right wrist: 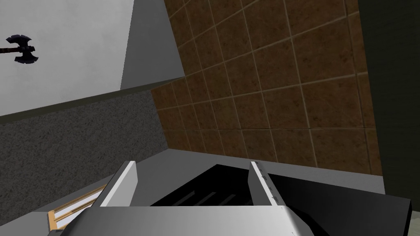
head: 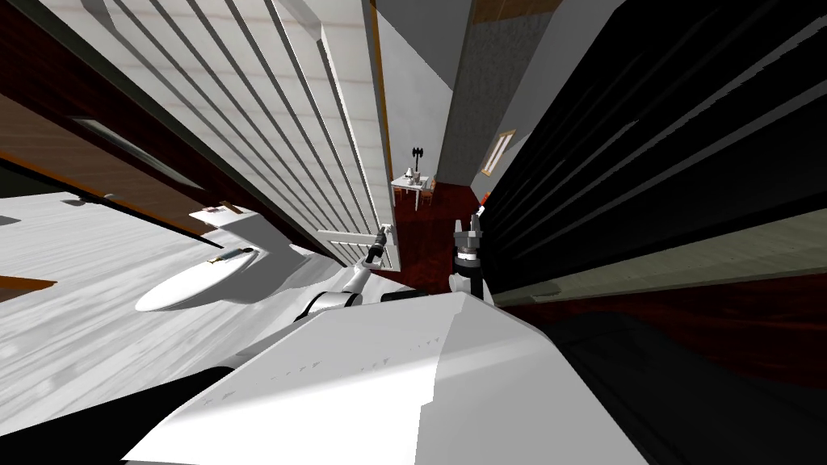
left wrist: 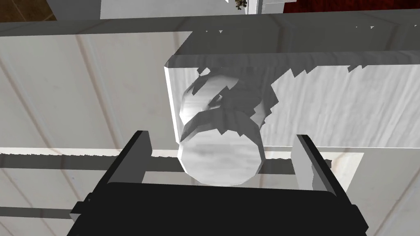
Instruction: Push the door open
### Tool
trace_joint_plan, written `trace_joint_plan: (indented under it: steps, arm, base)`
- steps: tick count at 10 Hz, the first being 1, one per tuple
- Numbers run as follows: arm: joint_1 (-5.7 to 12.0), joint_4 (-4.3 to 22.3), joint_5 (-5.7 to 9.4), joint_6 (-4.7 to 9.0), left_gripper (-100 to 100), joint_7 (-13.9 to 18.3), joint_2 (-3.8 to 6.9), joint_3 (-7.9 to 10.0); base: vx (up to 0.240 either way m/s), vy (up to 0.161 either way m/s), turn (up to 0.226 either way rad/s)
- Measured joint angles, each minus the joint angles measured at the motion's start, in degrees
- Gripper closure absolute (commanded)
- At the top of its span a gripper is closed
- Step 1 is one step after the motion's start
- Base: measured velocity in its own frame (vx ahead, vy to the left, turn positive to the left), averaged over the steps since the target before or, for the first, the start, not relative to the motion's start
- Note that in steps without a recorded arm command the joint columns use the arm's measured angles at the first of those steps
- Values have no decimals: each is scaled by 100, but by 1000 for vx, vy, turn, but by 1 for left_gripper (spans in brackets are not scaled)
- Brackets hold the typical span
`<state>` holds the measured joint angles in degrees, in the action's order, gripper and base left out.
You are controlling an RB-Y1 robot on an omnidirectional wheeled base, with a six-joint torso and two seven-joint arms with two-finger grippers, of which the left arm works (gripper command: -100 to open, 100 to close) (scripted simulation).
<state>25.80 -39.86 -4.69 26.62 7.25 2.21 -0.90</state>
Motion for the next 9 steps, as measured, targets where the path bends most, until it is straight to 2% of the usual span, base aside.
trace_joint_plan:
  steps: [1, 6, 9]
  arm:
    - [2, 1, 0, 5, 100, -2, -4, 1]
    - [-9, 9, -2, -6, 100, -4, 4, 0]
    - [-38, 91, 17, 1, 100, -31, 24, 50]
  base:
    - [-12, 2, 5]
    - [-17, 4, 0]
    - [131, -76, 45]
